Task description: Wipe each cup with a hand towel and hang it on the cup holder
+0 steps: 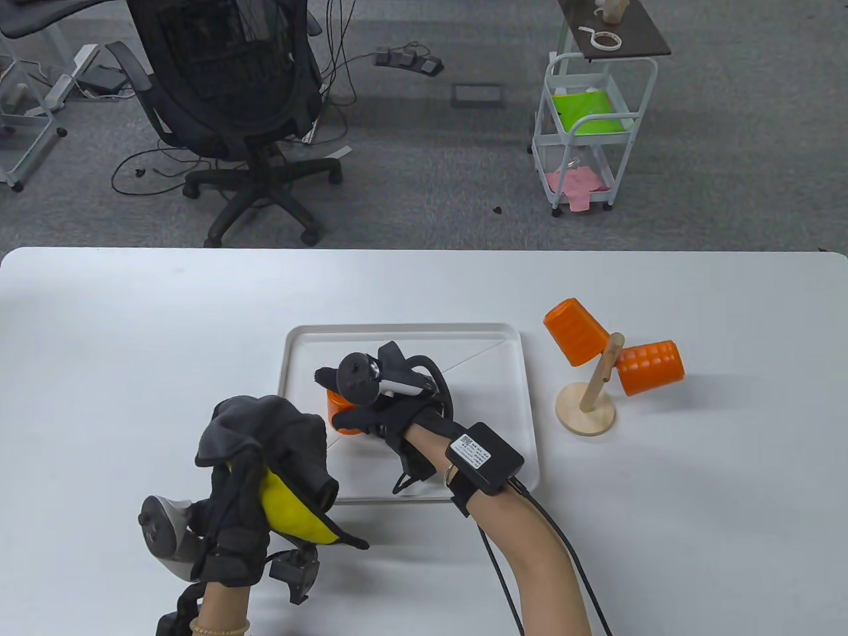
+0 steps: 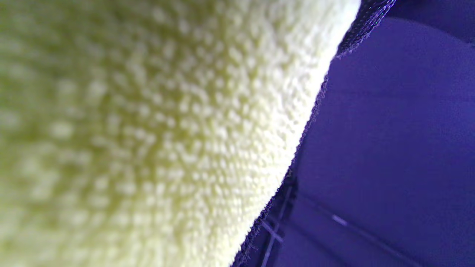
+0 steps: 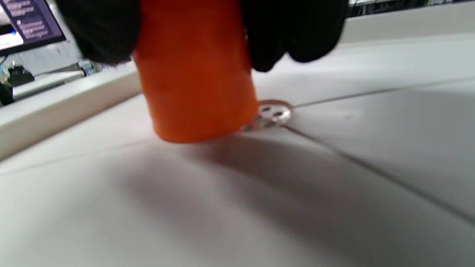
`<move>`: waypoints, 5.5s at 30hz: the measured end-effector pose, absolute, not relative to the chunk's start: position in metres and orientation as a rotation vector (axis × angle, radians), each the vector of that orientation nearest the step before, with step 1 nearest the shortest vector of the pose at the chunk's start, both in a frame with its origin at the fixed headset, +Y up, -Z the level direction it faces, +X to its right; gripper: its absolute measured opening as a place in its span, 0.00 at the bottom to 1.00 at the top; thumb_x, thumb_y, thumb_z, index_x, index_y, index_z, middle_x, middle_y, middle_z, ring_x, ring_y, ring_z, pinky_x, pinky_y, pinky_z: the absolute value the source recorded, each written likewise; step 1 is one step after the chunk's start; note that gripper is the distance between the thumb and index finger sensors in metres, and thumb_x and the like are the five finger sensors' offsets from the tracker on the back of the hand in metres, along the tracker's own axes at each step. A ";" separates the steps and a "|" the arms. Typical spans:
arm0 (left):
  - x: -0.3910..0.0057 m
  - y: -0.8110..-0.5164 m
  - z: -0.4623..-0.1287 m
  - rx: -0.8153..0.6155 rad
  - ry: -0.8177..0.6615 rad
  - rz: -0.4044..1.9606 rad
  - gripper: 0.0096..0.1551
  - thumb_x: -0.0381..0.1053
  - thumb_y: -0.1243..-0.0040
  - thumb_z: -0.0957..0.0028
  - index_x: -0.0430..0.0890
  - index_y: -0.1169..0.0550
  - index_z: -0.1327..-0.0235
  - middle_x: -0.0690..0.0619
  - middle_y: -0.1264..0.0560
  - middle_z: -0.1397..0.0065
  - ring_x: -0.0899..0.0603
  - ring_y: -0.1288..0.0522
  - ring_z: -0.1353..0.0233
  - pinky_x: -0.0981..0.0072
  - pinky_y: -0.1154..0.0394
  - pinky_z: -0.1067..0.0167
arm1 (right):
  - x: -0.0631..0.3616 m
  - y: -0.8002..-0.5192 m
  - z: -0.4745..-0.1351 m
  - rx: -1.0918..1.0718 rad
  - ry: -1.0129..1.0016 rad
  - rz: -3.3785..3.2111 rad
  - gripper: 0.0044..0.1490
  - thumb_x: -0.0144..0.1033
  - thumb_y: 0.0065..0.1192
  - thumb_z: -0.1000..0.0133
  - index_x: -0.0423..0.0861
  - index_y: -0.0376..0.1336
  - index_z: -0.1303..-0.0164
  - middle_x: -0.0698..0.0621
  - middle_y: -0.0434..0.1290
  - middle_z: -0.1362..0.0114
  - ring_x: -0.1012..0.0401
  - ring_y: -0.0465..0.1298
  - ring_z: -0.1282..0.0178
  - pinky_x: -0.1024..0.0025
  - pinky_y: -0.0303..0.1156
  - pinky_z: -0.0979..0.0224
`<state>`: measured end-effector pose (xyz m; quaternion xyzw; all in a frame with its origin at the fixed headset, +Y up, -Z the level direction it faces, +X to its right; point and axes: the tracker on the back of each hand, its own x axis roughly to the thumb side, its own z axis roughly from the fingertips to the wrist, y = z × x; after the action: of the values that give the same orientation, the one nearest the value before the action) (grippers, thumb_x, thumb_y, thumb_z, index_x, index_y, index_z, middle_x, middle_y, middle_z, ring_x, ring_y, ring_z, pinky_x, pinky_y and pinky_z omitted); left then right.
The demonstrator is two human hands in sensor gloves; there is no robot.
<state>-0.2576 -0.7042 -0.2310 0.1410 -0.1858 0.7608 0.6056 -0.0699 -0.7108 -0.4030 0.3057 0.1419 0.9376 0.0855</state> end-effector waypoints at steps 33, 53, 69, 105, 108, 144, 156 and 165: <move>-0.181 -0.722 -0.225 -0.219 -0.839 1.847 0.46 0.72 0.57 0.30 0.44 0.50 0.14 0.45 0.42 0.11 0.40 0.41 0.15 0.50 0.26 0.34 | 0.056 -0.650 -0.217 1.180 -0.497 2.258 0.52 0.55 0.61 0.43 0.60 0.35 0.19 0.40 0.48 0.14 0.45 0.71 0.28 0.59 0.77 0.27; -0.157 -0.706 -0.200 0.098 -1.010 1.008 0.40 0.67 0.47 0.36 0.55 0.46 0.17 0.61 0.41 0.09 0.57 0.47 0.13 0.39 0.40 0.24 | 0.056 -0.682 -0.242 1.011 0.201 1.873 0.57 0.70 0.46 0.42 0.41 0.40 0.17 0.35 0.64 0.30 0.50 0.79 0.53 0.65 0.79 0.56; -0.177 -0.718 -0.226 -0.271 -0.899 1.759 0.37 0.68 0.50 0.33 0.43 0.33 0.23 0.50 0.24 0.22 0.47 0.29 0.24 0.49 0.25 0.36 | 0.066 -0.657 -0.220 1.421 -0.550 2.293 0.47 0.53 0.66 0.46 0.80 0.40 0.28 0.53 0.45 0.11 0.52 0.65 0.21 0.59 0.72 0.29; -0.157 -0.713 -0.206 0.001 -1.011 1.146 0.38 0.66 0.46 0.36 0.53 0.41 0.17 0.59 0.36 0.11 0.56 0.42 0.15 0.42 0.36 0.25 | 0.060 -0.678 -0.238 0.888 0.190 2.050 0.53 0.75 0.38 0.41 0.45 0.50 0.18 0.42 0.73 0.38 0.56 0.81 0.58 0.69 0.80 0.59; -0.162 -0.714 -0.211 -0.062 -1.007 1.288 0.37 0.67 0.48 0.35 0.52 0.39 0.17 0.59 0.34 0.12 0.55 0.40 0.16 0.43 0.35 0.26 | 0.058 -0.676 -0.236 0.993 0.141 2.047 0.52 0.74 0.41 0.42 0.52 0.44 0.15 0.42 0.67 0.29 0.52 0.78 0.46 0.64 0.79 0.47; -0.183 -0.714 -0.218 -0.030 -0.908 1.591 0.48 0.73 0.47 0.35 0.71 0.61 0.16 0.61 0.65 0.06 0.33 0.66 0.13 0.25 0.47 0.28 | 0.056 -0.653 -0.213 1.313 -0.422 2.222 0.47 0.49 0.67 0.44 0.70 0.44 0.20 0.43 0.49 0.13 0.44 0.67 0.24 0.56 0.73 0.25; -0.168 -0.743 -0.223 -0.359 -0.721 1.860 0.49 0.75 0.48 0.33 0.64 0.59 0.13 0.47 0.51 0.10 0.31 0.43 0.18 0.48 0.25 0.35 | 0.036 -0.658 -0.182 1.600 -0.852 2.445 0.53 0.49 0.71 0.49 0.68 0.41 0.22 0.45 0.53 0.14 0.49 0.70 0.23 0.61 0.75 0.24; -0.173 -0.734 -0.219 -0.164 -0.721 1.708 0.39 0.76 0.51 0.32 0.64 0.52 0.19 0.50 0.49 0.12 0.34 0.41 0.20 0.56 0.22 0.42 | 0.036 -0.658 -0.190 1.368 -0.746 2.401 0.56 0.62 0.60 0.47 0.46 0.42 0.17 0.36 0.64 0.24 0.52 0.80 0.40 0.68 0.83 0.40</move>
<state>-0.1731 -0.7343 -0.2188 -0.0706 -0.3109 0.7358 0.5974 0.0361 -0.6584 -0.1899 0.4732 -0.2581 0.8307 0.1392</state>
